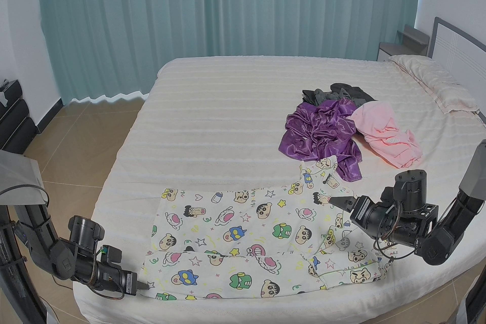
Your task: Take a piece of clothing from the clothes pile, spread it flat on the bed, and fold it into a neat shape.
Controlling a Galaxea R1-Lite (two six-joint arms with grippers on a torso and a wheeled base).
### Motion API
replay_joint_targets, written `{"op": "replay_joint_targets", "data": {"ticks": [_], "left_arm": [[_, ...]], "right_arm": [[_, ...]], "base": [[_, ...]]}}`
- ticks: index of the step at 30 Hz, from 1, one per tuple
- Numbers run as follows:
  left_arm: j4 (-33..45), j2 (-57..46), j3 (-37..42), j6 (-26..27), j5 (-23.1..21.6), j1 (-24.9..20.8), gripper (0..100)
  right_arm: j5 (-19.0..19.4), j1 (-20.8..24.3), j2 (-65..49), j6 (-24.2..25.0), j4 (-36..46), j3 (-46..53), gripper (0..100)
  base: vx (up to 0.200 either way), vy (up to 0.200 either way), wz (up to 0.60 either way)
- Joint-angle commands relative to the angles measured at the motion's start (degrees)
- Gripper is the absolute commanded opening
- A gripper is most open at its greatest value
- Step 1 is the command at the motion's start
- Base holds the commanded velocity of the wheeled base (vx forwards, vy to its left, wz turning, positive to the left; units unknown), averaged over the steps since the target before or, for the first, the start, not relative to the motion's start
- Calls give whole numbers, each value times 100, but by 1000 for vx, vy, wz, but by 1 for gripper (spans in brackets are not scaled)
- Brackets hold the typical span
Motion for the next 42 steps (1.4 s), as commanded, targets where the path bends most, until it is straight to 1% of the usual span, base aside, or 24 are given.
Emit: {"op": "replay_joint_targets", "data": {"ticks": [1,11,12,19,21,23,25,26,28,30,32,37,42], "left_arm": [[0,-92,56,3,6,-8,0],[17,-118,170,12,14,-8,0],[17,-118,161,-5,14,-8,100],[0,-118,152,-14,14,-8,100],[-18,-215,161,-14,14,1,100],[-18,-575,196,-49,-47,19,100],[-18,-874,196,-269,-91,1,100],[-18,-874,196,-269,-91,1,100],[-44,-1050,108,-840,-117,-60,100],[-71,-1085,29,-1034,-126,-60,100],[-80,-1076,21,-1060,-135,-60,100],[-80,-1032,21,-1060,-135,-78,100],[-88,-1023,21,-1060,-135,-78,100]], "right_arm": [[1,-1,34,0,-2,-4,100],[-7,-1,34,-8,-2,4,100],[-7,-1,34,-8,-2,-4,100],[-7,-1,25,-8,-2,4,100],[-7,-1,25,-8,-2,4,100],[-16,-1,7,-8,-2,4,100],[-16,-1,-2,-8,-2,4,100],[-16,-1,-2,-8,-2,4,100],[-16,-1,-2,-8,-2,4,100],[-16,-1,-2,-8,-2,4,100],[-16,-1,-10,-8,-2,4,100],[-25,-1,-19,-8,-2,-4,100],[-34,-1,-37,-8,-2,-4,100]], "base": [[0,0,0],[0,0,0],[0,0,0],[0,0,0],[0,0,0],[0,0,0],[0,0,0],[0,0,0],[0,0,0],[0,0,0],[0,0,0],[200,0,0],[0,0,0]]}}
